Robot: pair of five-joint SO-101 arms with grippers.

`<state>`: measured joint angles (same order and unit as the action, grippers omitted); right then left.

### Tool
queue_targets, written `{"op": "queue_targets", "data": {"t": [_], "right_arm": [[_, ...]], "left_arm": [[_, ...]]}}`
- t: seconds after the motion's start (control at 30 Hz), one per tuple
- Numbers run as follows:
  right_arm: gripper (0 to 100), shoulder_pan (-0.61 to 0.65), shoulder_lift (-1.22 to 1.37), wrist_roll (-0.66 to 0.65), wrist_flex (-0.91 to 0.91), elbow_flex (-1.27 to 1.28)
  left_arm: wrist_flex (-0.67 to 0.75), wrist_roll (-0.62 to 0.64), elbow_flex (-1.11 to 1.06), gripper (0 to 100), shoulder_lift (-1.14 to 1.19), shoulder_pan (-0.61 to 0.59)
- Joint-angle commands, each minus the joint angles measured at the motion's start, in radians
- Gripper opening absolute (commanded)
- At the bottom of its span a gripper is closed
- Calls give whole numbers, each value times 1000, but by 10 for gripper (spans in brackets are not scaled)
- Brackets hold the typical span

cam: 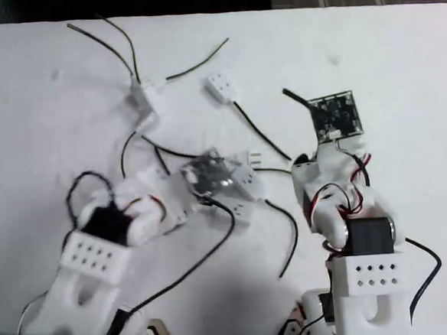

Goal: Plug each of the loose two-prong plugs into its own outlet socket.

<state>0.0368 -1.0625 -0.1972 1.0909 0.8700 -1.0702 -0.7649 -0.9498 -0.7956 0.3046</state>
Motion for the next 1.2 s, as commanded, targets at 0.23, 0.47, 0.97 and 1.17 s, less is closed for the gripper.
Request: {"op": "queue_targets", "data": {"t": [0.23, 0.47, 0.97, 1.17], "right_arm": [[18, -39, -2, -2, -21, -14], [18, -39, -2, -2, -21, -14], [18, -36, -2, -32, -18, -9], [18, -36, -2, -35, -18, -9]], "left_arm": [[239, -29, 137, 252, 381, 74], [241, -31, 287, 249, 685, 59], [183, -31, 545, 173, 980, -8], [144, -31, 539, 120, 980, 13]]}}
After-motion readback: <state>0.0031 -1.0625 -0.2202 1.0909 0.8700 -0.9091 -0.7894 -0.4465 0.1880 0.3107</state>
